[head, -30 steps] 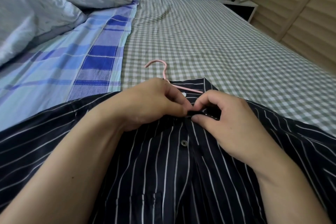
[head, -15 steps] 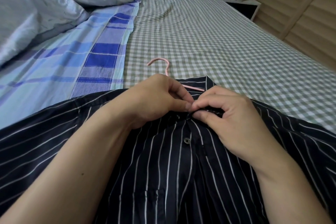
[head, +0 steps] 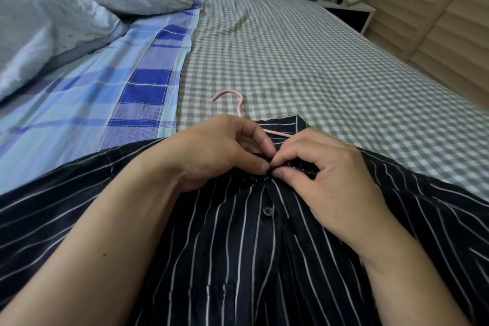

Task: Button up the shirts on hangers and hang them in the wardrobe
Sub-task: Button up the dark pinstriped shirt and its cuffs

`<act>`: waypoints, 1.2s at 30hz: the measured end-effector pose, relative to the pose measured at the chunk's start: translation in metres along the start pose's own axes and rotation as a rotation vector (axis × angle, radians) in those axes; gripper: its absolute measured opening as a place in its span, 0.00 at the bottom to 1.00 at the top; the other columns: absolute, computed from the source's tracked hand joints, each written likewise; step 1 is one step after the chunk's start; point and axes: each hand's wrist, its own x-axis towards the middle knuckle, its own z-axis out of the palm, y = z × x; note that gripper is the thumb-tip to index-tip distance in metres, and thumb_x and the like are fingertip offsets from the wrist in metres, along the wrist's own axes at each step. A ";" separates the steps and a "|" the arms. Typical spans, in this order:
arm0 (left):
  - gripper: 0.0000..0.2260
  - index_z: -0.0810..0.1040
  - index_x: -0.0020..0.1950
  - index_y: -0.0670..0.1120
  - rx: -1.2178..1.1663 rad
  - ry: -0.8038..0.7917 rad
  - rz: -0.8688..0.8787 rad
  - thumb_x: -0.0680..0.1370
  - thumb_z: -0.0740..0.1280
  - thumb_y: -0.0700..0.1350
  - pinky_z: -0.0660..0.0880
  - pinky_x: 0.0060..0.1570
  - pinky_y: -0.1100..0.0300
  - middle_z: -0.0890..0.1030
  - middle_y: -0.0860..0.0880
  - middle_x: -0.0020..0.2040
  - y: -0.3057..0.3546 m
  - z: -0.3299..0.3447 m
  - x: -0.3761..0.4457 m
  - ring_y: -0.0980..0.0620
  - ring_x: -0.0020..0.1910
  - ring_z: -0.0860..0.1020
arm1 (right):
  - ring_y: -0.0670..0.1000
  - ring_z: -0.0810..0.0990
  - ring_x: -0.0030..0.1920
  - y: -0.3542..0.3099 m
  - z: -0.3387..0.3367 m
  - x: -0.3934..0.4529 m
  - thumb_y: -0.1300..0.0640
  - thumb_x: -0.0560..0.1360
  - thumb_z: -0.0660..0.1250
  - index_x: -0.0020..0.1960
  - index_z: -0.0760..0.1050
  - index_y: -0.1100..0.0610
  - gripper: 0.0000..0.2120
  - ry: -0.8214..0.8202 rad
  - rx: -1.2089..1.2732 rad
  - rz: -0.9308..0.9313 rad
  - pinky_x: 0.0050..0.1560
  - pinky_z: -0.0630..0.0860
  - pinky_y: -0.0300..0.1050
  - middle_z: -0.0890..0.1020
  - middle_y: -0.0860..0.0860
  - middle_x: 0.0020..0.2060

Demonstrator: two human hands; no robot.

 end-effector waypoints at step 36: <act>0.06 0.83 0.40 0.42 0.153 0.067 -0.004 0.71 0.77 0.33 0.81 0.54 0.47 0.85 0.35 0.45 0.003 0.005 -0.003 0.46 0.40 0.82 | 0.40 0.80 0.51 -0.010 -0.002 0.000 0.58 0.73 0.77 0.44 0.82 0.46 0.07 -0.060 0.031 0.224 0.51 0.68 0.25 0.82 0.38 0.44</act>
